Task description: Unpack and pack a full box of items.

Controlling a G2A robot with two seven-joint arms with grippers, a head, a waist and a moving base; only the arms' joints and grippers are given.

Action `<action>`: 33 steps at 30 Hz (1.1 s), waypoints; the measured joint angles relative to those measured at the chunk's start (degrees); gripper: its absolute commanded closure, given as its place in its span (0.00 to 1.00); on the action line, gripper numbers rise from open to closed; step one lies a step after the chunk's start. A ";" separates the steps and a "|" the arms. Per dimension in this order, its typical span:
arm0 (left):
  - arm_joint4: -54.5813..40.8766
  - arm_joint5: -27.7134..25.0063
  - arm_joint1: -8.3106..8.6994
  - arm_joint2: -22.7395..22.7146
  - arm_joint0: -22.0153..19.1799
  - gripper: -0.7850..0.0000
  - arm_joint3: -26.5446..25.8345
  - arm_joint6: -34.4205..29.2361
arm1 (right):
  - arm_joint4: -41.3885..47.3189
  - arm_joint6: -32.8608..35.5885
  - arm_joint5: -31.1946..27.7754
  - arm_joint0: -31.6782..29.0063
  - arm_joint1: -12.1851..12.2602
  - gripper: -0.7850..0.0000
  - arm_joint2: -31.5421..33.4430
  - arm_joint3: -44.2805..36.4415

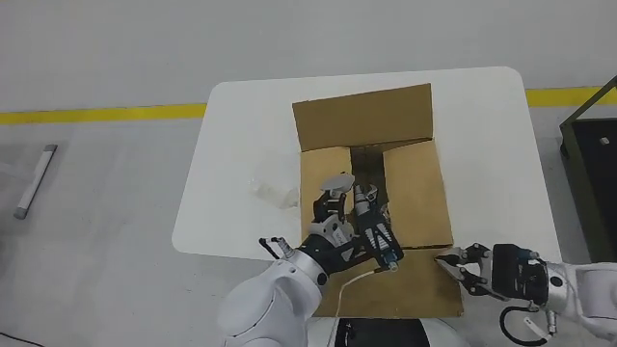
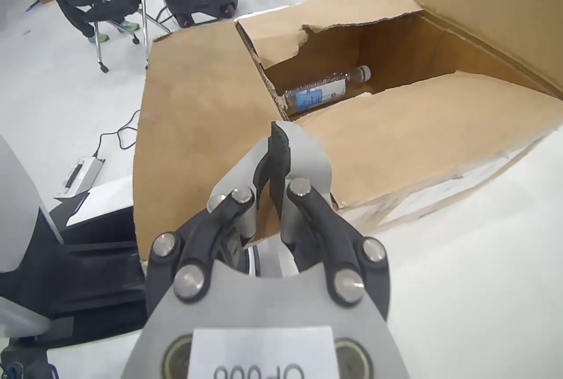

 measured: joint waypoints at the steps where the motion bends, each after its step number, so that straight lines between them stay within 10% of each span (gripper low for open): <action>1: 0.43 0.11 0.04 -0.13 0.02 0.00 0.09 -0.37 | -0.50 0.15 0.07 0.07 0.03 1.00 -0.15 0.11; 12: 0.17 3.55 0.08 -0.22 1.27 0.00 0.88 -0.20 | -2.82 -4.17 4.75 1.01 -0.26 1.00 -1.43 -0.52; 19: 0.58 8.78 -0.16 0.63 1.00 0.00 3.76 2.13 | 1.35 -16.55 21.24 -2.76 -1.45 1.00 4.45 1.90; 33: 2.06 8.88 -0.15 2.07 0.86 0.00 5.50 3.24 | 1.10 -11.74 29.14 -0.42 -2.91 1.00 -5.73 6.69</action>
